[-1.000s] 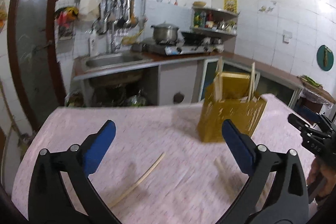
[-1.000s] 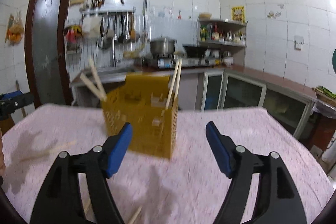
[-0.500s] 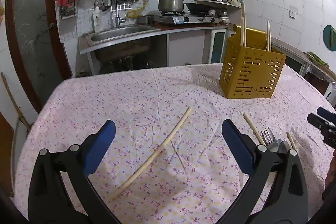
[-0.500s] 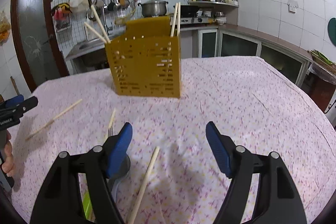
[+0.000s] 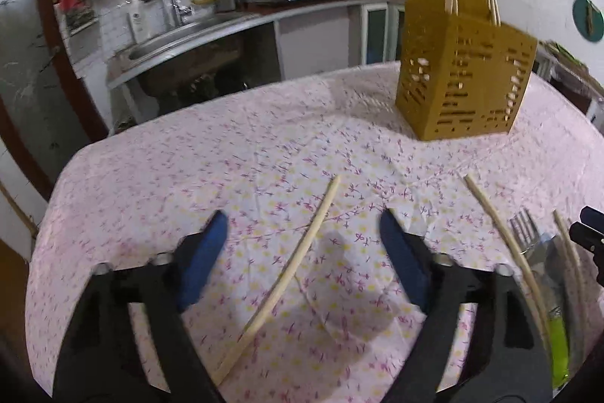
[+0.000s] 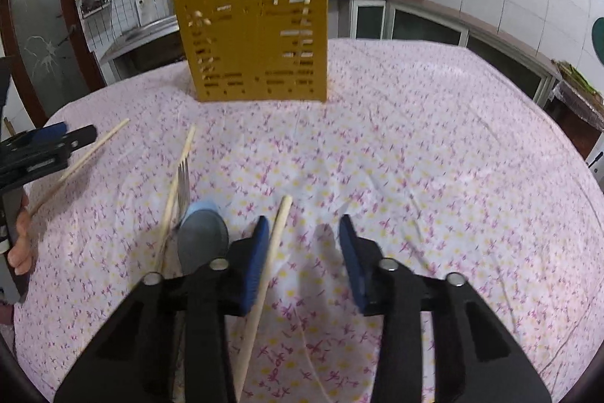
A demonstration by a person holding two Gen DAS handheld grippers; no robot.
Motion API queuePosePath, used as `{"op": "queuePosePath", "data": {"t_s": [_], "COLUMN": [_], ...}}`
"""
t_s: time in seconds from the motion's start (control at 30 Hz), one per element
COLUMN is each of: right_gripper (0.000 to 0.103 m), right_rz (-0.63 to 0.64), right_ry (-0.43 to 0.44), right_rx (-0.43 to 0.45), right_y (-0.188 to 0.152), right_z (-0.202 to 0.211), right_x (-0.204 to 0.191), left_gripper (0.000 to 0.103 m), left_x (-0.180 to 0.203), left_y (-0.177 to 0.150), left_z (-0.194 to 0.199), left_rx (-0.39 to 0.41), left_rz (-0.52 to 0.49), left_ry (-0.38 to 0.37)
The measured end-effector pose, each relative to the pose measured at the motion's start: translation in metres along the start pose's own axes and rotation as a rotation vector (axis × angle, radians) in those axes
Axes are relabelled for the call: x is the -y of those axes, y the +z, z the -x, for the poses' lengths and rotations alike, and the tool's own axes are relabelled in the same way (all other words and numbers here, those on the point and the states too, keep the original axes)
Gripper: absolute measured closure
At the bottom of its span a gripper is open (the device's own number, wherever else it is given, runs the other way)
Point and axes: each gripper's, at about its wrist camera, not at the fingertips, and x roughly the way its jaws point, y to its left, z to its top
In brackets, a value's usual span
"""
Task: Organize utensils
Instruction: 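Grasp a wooden chopstick with the left gripper while the right gripper grasps another chopstick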
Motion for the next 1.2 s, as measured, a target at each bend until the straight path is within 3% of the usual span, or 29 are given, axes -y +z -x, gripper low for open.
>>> {"op": "queuePosePath", "data": {"t_s": [0.13, 0.2, 0.43, 0.77, 1.07, 1.2], "right_gripper": [0.078, 0.078, 0.078, 0.078, 0.093, 0.094], "right_rz": [-0.007, -0.008, -0.005, 0.01, 0.003, -0.022], "right_ry": [0.029, 0.039, 0.036, 0.031, 0.077, 0.104], "right_rx": [-0.024, -0.04, -0.054, -0.081, -0.093, -0.085], "right_y": [-0.003, -0.004, -0.003, 0.004, 0.009, 0.01], "right_z": [-0.005, -0.008, -0.01, -0.016, -0.017, -0.017], "right_x": [-0.001, -0.002, -0.004, -0.008, 0.003, 0.009], "left_gripper": [0.066, 0.074, 0.075, 0.077, 0.098, 0.099], "left_x": [-0.003, -0.003, 0.01, 0.009, 0.003, -0.001], "left_y": [0.0, -0.001, 0.003, 0.019, 0.034, 0.025], "left_z": [-0.018, -0.02, -0.034, -0.052, -0.058, -0.045], "left_rx": [-0.048, -0.06, -0.101, -0.177, -0.212, -0.206], "left_rz": [0.007, 0.002, -0.056, -0.041, -0.02, 0.011], "left_ry": [-0.049, -0.081, -0.091, -0.12, -0.117, -0.127]}}
